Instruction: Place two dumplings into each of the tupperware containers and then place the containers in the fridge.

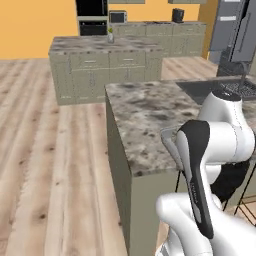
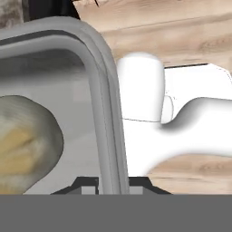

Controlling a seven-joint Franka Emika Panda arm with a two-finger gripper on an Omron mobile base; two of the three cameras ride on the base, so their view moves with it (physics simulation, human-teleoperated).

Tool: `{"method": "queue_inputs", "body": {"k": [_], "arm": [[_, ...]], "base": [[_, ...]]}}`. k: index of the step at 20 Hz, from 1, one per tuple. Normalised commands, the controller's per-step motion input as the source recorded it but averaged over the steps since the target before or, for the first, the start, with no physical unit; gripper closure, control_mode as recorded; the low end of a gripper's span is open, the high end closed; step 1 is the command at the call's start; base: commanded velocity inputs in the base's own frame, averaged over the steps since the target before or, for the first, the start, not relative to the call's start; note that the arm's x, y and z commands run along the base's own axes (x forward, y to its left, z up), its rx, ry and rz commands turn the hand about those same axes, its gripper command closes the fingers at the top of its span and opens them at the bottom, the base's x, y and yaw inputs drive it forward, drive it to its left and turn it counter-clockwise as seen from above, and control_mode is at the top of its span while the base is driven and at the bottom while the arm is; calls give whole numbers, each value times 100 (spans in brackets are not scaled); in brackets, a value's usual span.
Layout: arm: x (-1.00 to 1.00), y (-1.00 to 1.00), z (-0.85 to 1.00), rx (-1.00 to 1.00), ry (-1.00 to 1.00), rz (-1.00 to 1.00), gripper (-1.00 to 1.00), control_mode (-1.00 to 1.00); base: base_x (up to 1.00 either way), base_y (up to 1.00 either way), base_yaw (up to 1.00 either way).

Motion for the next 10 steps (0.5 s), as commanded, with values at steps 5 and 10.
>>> {"method": "queue_inputs", "body": {"k": [5, 10], "arm": [[0, 0, 0, 0, 0, 0, 100, 100], [0, 0, 0, 0, 0, 0, 100, 100]], "base": [[-42, 100, 8], [76, 100, 0]]}}
